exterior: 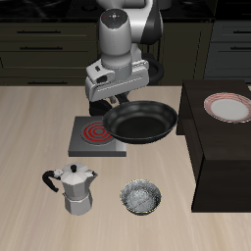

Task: Place the frypan on the top layer of the shelf

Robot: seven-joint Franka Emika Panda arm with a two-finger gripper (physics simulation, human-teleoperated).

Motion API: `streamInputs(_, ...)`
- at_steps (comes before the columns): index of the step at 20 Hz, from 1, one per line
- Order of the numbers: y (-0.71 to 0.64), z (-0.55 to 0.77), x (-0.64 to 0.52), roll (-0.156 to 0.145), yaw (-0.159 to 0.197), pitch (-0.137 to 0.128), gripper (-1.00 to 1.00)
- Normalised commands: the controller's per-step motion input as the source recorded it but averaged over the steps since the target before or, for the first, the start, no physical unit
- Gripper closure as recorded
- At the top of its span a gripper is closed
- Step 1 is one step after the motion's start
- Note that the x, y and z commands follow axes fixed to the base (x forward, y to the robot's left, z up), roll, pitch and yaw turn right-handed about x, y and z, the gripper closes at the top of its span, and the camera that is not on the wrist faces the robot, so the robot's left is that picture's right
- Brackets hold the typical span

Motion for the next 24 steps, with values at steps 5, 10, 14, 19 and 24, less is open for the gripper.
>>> streamInputs(5,0.09,0.0,-0.02,0.024,0.123,-0.015,1.0)
streamInputs(10,-0.06,0.03,0.06,0.012,0.14,-0.014,1.0)
streamInputs(14,-0.13,0.02,0.02,-0.022,0.219,-0.062,1.0)
streamInputs(19,-0.3,0.09,0.07,-0.027,0.004,-0.006,1.0)
streamInputs(24,-0.57,-0.02,0.08,-0.071,0.031,-0.004,1.0)
